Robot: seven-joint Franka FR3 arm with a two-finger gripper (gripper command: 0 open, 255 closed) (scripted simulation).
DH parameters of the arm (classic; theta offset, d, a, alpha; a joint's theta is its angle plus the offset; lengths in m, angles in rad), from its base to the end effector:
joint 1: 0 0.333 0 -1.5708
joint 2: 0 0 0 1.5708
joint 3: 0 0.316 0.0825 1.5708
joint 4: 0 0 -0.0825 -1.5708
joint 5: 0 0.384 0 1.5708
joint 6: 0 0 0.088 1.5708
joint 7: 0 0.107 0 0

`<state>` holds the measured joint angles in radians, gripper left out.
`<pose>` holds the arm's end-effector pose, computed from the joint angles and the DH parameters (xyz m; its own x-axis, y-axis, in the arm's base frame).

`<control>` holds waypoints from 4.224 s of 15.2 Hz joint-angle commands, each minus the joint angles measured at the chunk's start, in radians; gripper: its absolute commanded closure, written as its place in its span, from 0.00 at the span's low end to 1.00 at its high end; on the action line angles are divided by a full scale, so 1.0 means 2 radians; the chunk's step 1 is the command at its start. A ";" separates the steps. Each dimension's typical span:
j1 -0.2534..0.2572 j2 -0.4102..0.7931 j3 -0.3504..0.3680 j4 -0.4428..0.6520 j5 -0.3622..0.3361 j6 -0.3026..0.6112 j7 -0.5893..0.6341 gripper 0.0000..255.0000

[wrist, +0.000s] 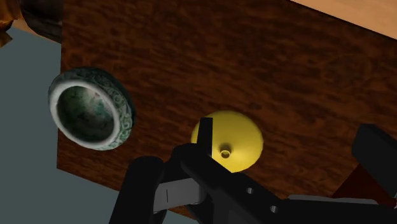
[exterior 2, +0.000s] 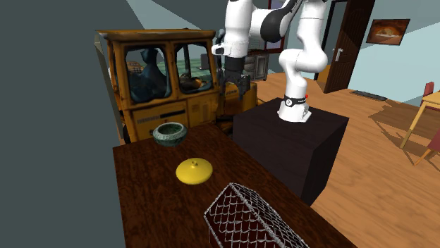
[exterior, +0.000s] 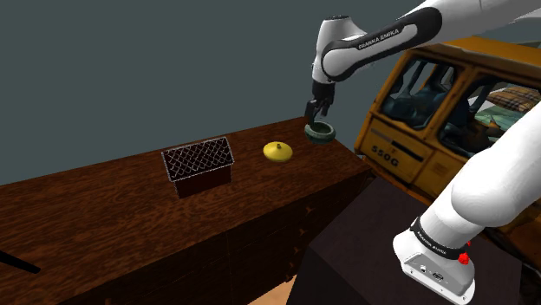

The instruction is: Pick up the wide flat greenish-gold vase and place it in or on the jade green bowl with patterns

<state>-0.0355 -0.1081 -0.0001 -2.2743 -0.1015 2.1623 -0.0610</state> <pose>0.4994 -0.0218 0.4018 0.9966 0.0816 -0.0114 0.0823 -0.9931 0.0833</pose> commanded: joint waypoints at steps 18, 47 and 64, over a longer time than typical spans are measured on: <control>-0.004 0.375 -0.004 0.289 -0.002 0.075 0.009 0.00; -0.006 0.448 -0.005 0.339 -0.002 0.096 0.009 1.00; -0.007 0.371 -0.003 0.334 0.001 0.024 0.001 1.00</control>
<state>-0.0485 0.6423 -0.0064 -1.6088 -0.0994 2.2229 -0.0565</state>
